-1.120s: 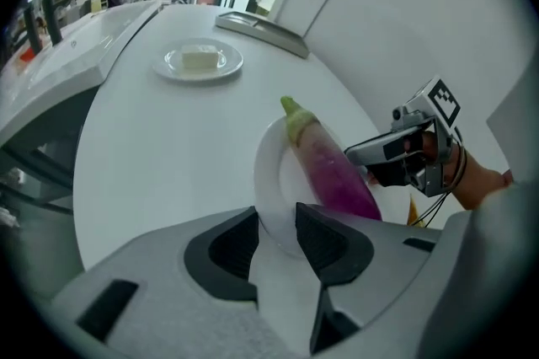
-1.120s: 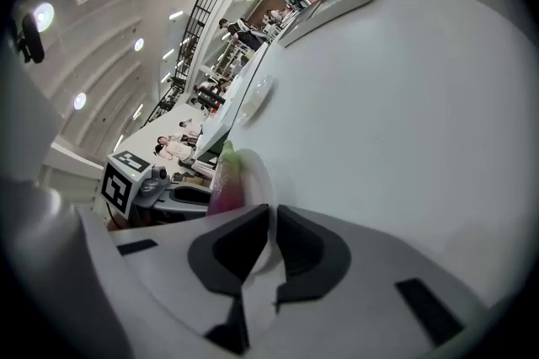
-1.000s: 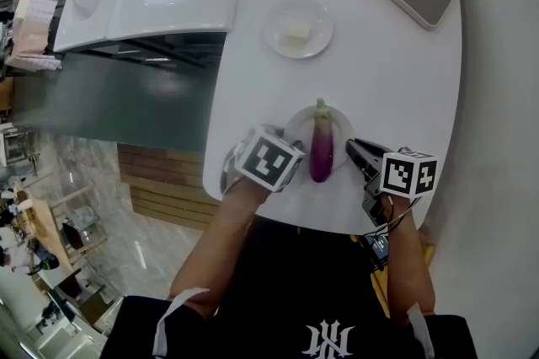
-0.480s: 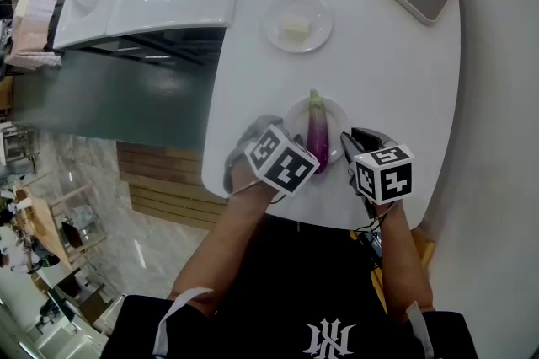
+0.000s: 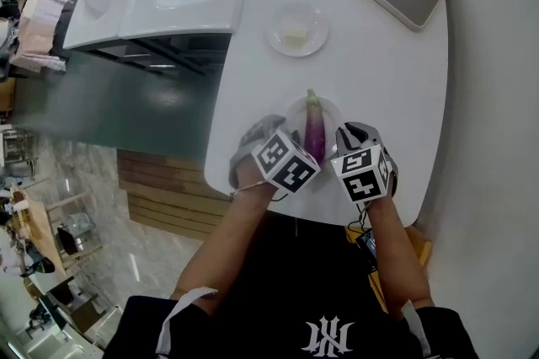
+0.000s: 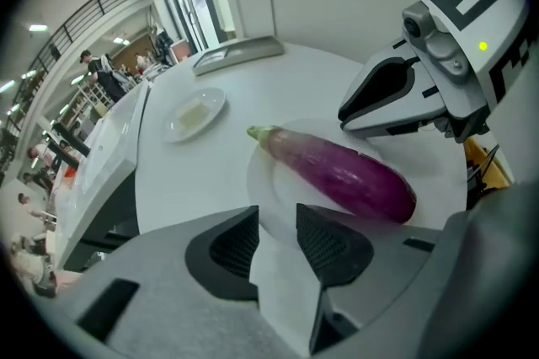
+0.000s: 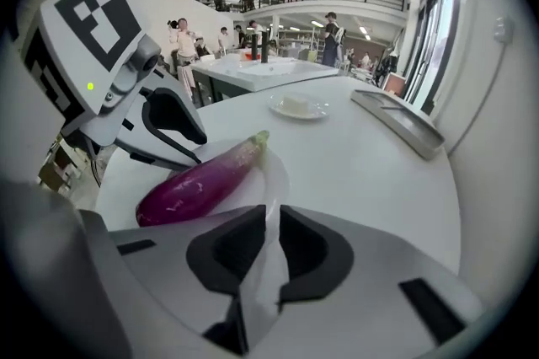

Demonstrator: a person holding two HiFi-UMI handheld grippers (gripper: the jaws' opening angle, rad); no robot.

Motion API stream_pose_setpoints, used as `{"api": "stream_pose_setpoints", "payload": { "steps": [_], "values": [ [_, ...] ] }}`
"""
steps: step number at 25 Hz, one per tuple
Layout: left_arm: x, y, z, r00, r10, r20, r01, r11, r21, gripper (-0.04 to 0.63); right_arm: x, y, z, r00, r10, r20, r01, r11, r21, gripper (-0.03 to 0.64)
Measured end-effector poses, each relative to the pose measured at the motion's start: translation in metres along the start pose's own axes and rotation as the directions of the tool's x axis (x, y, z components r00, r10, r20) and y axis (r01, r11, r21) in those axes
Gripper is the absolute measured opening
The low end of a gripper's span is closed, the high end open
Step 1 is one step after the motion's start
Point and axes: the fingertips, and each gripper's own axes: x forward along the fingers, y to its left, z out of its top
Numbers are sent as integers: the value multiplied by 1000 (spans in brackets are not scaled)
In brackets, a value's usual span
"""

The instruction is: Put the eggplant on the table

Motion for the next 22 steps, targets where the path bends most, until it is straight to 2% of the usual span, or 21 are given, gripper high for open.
{"api": "stream_pose_setpoints", "payload": {
  "steps": [3, 4, 5, 6, 7, 8, 9, 10, 11, 12, 13, 14, 15, 16, 17, 18, 20, 21, 22],
  "values": [
    [-15, 8, -2, 992, 80, 101, -79, 997, -18, 27, -19, 4, 6, 992, 24, 122, -33, 997, 76, 40],
    [-25, 11, -1, 982, 91, 163, -86, 996, -39, 20, -31, 6, 9, 982, 41, 184, -59, 994, 95, 32],
    [-38, 12, 3, 967, 79, 243, -65, 996, -62, 8, -46, 8, 14, 966, 57, 253, -86, 991, 102, 24],
    [-53, 11, 8, 940, 38, 339, -12, 997, -80, 6, -62, 10, 20, 943, 81, 323, -120, 987, 104, 11],
    [-71, 6, 12, 898, -22, 439, 68, 994, -87, 6, -80, 14, 23, 914, 115, 388, -168, 980, 106, 8],
    [-92, -3, 14, 844, -88, 530, 156, 984, -85, 6, -99, 20, 24, 880, 160, 447, -231, 967, 110, 5],
    [-114, -16, 14, 781, -147, 607, 242, 967, -77, 6, -121, 28, 24, 836, 212, 507, -308, 944, 114, 5],
    [-136, -30, 12, 713, -195, 673, 325, 943, -72, 6, -144, 35, 24, 774, 263, 576, -396, 911, 117, 5],
    [-156, -44, 9, 638, -227, 736, 412, 908, -78, 6, -170, 40, 26, 693, 305, 653, -489, 864, 115, 5],
    [-174, -55, 6, 555, -237, 797, 502, 859, -94, 6, -196, 44, 29, 599, 331, 729, -580, 807, 109, 5],
    [-189, -65, 3, 473, -226, 852, 587, 802, -113, 6, -219, 46, 31, 503, 340, 795, -659, 746, 97, 5],
    [-202, -72, -1, 399, -199, 895, 656, 744, -127, 6, -238, 47, 33, 419, 338, 843, -716, 694, 78, 6],
    [-214, -77, -4, 339, -169, 926, 704, 698, -130, 6, -253, 48, 34, 358, 333, 872, -747, 663, 54, 6],
    [-226, -81, -5, 290, -148, 946, 734, 669, -120, 6, -264, 52, 35, 323, 334, 885, -756, 654, 29, 6],
    [-237, -84, -6, 253, -143, 957, 749, 655, -100, 6, -274, 57, 36, 308, 338, 889, -751, 660, 9, 5],
    [-248, -86, -5, 226, -156, 962, 754, 653, -71, 6, -283, 62, 37, 306, 339, 890, -737, 676, -4, 5],
    [-265, -88, 1, 187, -218, 958, 739, 674, 9, 6, -295, 72, 39, 322, 335, 885, -702, 712, -14, 5],
    [-271, -90, 4, 177, -259, 950, 722, 690, 53, 6, -299, 78, 38, 335, 336, 880, -687, 726, -15, 5],
    [-276, -92, 6, 179, -300, 937, 700, 708, 93, 6, -301, 84, 36, 347, 337, 875, -677, 736, -14, 5]
  ]
}}
